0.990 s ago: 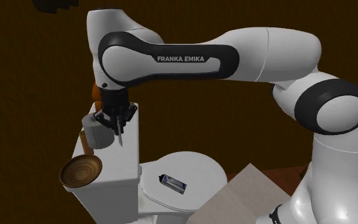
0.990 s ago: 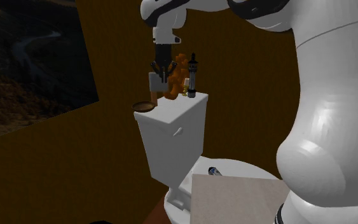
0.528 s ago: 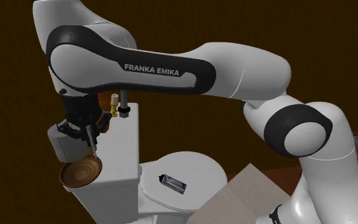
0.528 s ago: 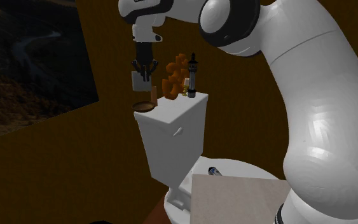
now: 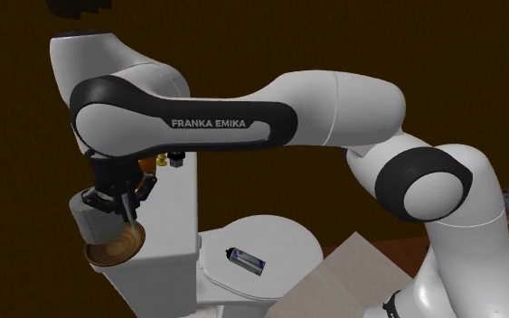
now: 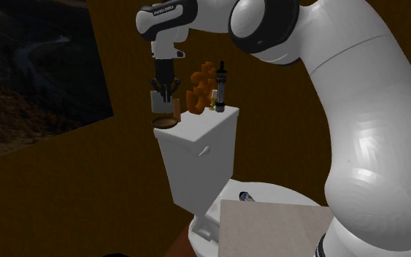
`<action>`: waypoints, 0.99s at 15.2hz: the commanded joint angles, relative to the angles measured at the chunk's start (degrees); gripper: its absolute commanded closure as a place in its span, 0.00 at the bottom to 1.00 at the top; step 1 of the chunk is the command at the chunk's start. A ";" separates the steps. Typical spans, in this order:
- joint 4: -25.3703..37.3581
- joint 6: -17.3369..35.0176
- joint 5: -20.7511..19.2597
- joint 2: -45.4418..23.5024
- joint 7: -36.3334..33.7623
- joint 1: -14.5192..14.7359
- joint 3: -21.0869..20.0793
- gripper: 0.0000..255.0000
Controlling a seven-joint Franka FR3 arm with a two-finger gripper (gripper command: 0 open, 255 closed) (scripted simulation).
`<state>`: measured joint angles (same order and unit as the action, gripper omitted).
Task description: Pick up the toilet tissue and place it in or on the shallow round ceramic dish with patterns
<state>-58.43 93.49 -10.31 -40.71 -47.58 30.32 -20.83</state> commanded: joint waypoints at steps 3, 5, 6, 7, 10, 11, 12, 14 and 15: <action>-4.13 3.56 0.06 0.60 -0.08 -0.69 -0.02 1.00; -5.68 5.09 0.02 0.58 -0.13 -0.89 0.01 1.00; -6.40 5.83 -0.01 0.54 -0.15 -0.98 0.03 1.00; -7.09 6.57 -0.04 0.49 -0.18 -1.06 0.06 1.00; -8.23 7.81 -0.11 0.35 -0.23 -1.19 0.10 1.00; -8.23 7.81 -0.11 0.35 -0.23 -1.19 0.10 1.00; -8.22 7.81 -0.11 0.35 -0.23 -1.19 0.09 1.00; -8.22 7.81 -0.11 0.34 -0.23 -1.19 0.09 1.00; -8.22 7.81 -0.12 0.34 -0.23 -1.19 0.08 1.00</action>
<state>-66.38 101.09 -10.43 -40.18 -47.81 29.13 -20.76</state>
